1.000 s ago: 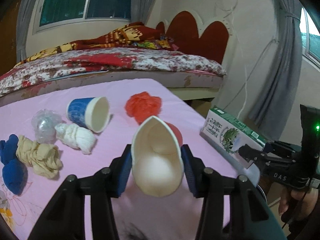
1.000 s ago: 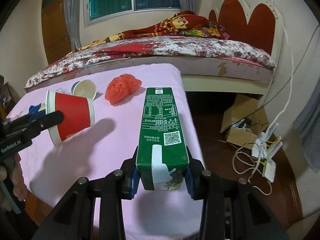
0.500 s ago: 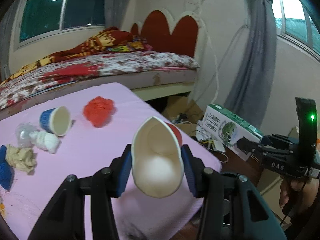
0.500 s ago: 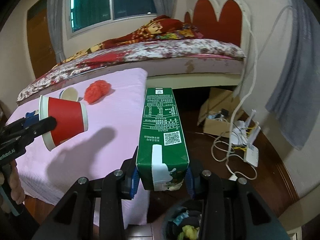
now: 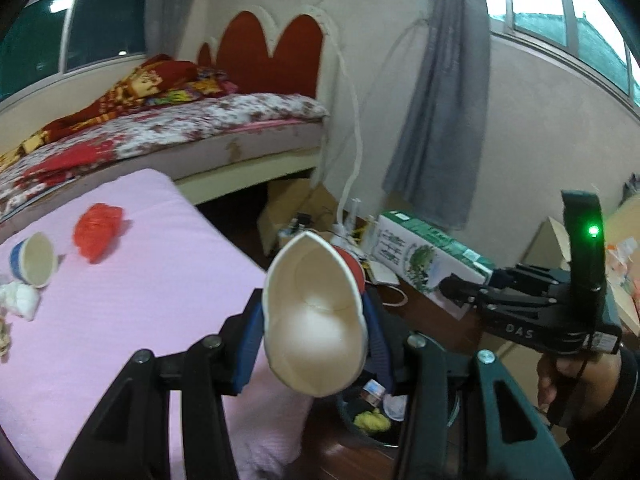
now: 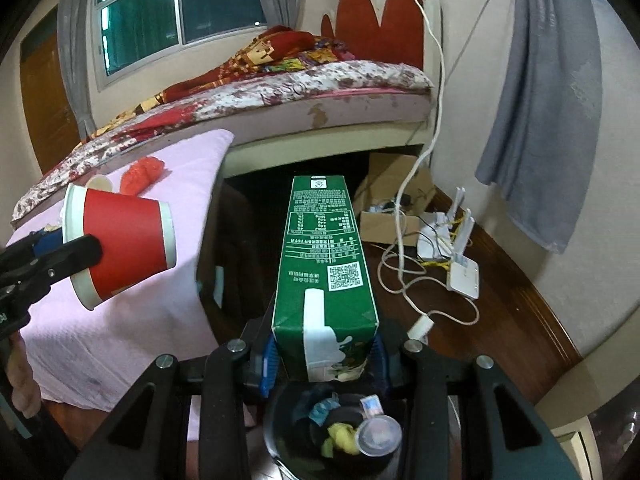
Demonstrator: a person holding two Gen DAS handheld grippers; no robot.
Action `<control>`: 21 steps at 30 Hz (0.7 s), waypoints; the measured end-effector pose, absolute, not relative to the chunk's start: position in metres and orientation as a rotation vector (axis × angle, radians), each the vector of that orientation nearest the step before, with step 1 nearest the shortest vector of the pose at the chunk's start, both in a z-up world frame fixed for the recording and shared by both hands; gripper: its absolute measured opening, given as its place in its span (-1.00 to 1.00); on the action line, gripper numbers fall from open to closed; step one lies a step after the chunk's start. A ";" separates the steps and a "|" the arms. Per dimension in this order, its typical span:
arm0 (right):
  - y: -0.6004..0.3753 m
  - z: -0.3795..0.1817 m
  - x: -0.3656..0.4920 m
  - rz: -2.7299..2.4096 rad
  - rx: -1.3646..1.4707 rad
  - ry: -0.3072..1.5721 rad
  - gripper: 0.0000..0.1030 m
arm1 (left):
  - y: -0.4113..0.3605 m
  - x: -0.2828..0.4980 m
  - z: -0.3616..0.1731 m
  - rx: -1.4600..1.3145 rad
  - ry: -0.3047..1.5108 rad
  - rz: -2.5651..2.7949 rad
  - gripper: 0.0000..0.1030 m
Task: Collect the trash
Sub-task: 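Carry the green carton and red cup over the black bin with both grippers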
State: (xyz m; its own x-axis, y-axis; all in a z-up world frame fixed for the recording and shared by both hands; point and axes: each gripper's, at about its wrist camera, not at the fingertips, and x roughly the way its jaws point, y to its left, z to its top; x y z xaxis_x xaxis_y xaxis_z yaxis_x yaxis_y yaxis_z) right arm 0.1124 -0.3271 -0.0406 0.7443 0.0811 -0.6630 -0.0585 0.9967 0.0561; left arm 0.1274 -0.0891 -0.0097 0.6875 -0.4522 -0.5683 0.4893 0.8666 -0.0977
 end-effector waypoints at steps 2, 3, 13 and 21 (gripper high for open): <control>-0.340 -0.048 0.107 0.063 0.039 0.745 -0.23 | -0.103 0.124 -0.013 0.079 0.627 -0.558 -0.05; -0.347 -0.052 0.105 0.053 0.042 0.754 -0.23 | -0.109 0.121 -0.015 0.085 0.631 -0.574 -0.04; -0.396 -0.098 0.073 0.025 0.054 0.864 -0.23 | -0.161 0.106 -0.053 0.133 0.741 -0.690 -0.04; -0.408 -0.139 0.060 0.060 0.035 0.966 -0.22 | -0.185 0.111 -0.107 0.178 0.885 -0.702 -0.04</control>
State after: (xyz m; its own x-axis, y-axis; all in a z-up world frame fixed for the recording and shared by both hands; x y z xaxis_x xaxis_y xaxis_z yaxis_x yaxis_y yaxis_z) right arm 0.0600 -0.4078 -0.1394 0.5674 0.0670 -0.8207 -0.0357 0.9977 0.0568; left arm 0.1107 -0.1852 -0.1066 0.4287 -0.4882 -0.7602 0.6294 0.7650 -0.1364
